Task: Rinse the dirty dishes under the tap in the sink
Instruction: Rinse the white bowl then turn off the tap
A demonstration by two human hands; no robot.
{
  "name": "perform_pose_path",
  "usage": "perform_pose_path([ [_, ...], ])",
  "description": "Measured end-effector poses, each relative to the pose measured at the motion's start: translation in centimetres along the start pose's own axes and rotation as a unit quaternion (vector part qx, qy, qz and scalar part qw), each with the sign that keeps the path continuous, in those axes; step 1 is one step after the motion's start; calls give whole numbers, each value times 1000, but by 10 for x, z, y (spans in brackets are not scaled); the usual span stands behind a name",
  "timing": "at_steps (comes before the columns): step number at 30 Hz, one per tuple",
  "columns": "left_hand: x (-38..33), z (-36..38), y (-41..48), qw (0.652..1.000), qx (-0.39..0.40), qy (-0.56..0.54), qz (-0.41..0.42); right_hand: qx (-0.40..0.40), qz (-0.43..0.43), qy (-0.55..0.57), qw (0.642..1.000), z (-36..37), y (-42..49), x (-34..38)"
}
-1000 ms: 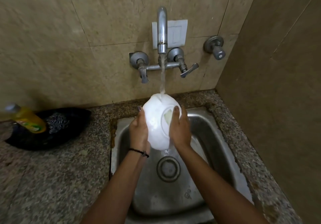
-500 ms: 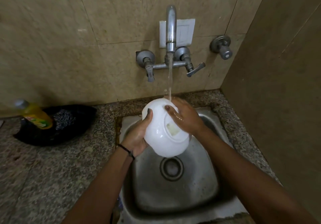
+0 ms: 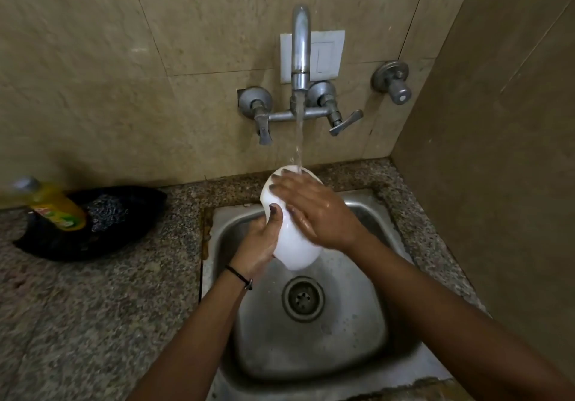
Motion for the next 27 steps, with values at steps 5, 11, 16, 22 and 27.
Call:
perform_pose_path([
  [5, -10, 0, -3, 994, -1, 105, 29, -50, -15, -5, 999, -2, -1, 0],
  [11, -10, 1, -3, 991, 14, 124, 48, -69, 38, 15, 997, 1, 8, -6],
  [16, -17, -1, -7, 988, 2, 133, 75, -27, 198, 144, 969, 14, 6, -26],
  [22, -18, 3, -7, 991, -6, 108, 76, 11, 615, 538, 576, 72, -57, -28],
  [27, 0, 0, -13, 997, 51, -44, -38, -81, 604, 605, 512, 71, -59, -25],
])
Point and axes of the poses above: each hand's wrist, its own y-axis towards the middle knuckle, its own z-axis out of the palm, x = y × z, the point moved 5 cm from there along y, towards the middle knuckle, and after that the axes turned 6 degrees about -y, right-handed, at the moved point
